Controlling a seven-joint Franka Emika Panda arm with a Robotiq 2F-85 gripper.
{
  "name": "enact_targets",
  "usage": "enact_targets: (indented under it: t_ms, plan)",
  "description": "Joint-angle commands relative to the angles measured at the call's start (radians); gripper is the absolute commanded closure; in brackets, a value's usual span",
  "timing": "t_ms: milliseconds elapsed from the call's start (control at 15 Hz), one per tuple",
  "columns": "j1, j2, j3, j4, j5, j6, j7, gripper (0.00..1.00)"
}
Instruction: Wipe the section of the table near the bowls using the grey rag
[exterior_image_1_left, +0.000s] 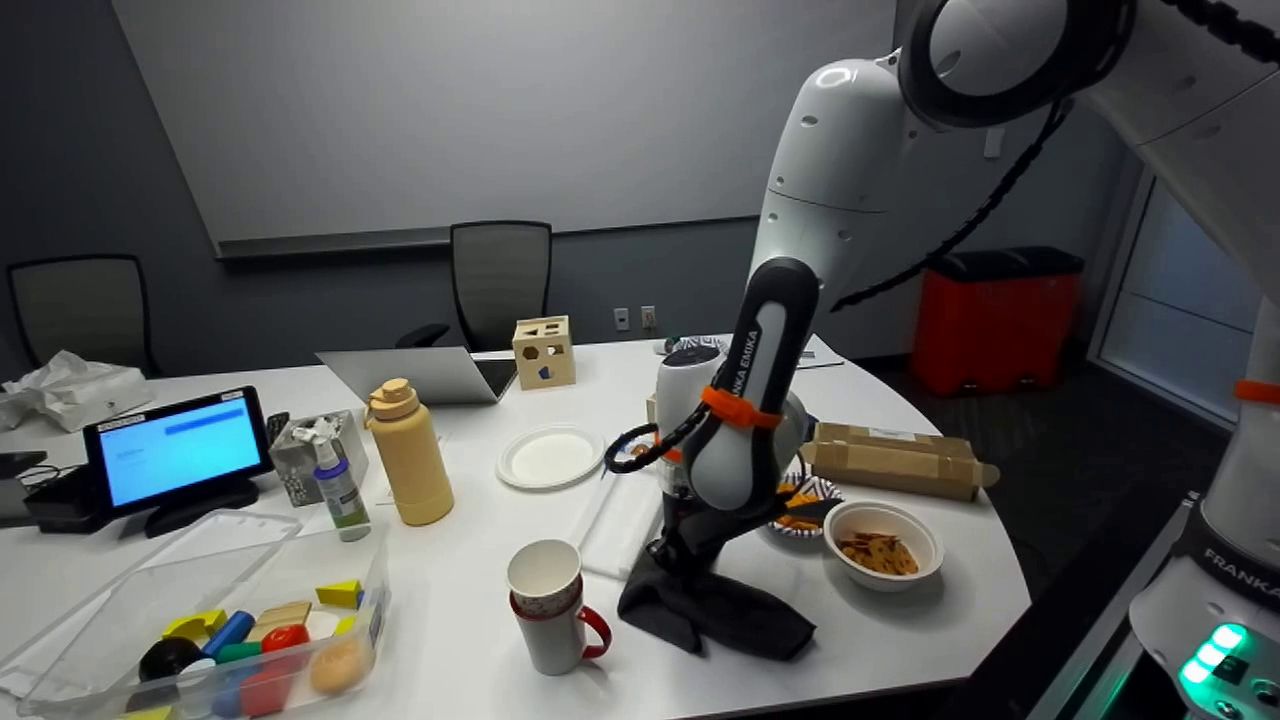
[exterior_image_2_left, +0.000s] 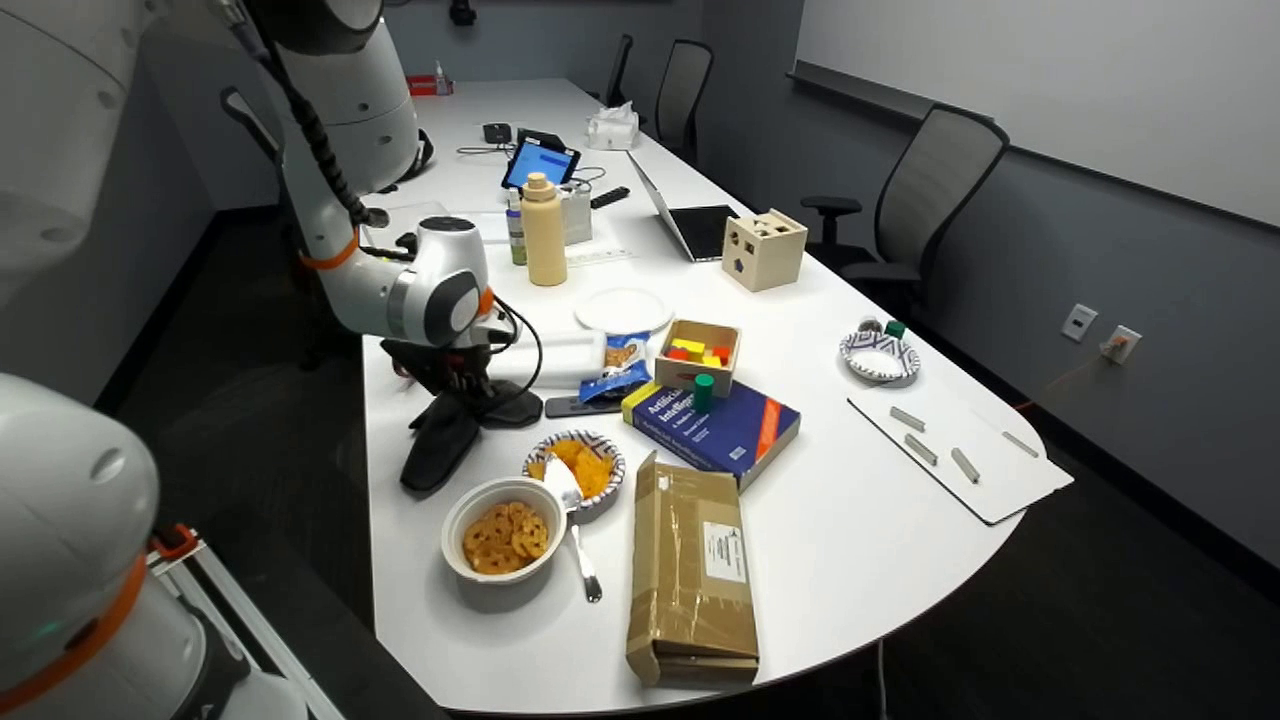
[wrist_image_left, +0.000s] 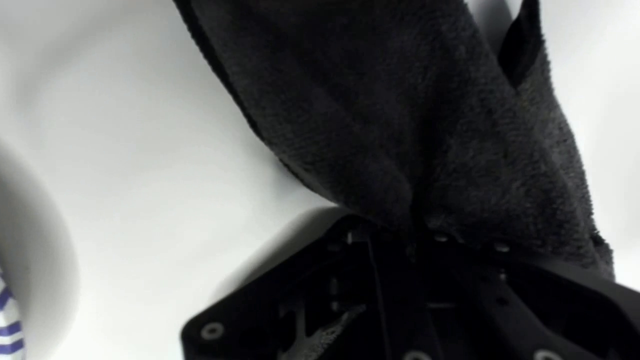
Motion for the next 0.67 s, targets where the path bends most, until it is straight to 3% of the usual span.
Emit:
enact_targets:
  t_ms: [0,400,600]
  plan:
    - [-0.037,0.068,0.077,0.079,0.072,-0.011,-0.098,0.98]
    - [-0.051,0.03,0.109,0.024,0.089,-0.076,-0.175,0.98]
    - [-0.034,-0.027,0.076,-0.028,0.079,-0.139,-0.172,0.98]
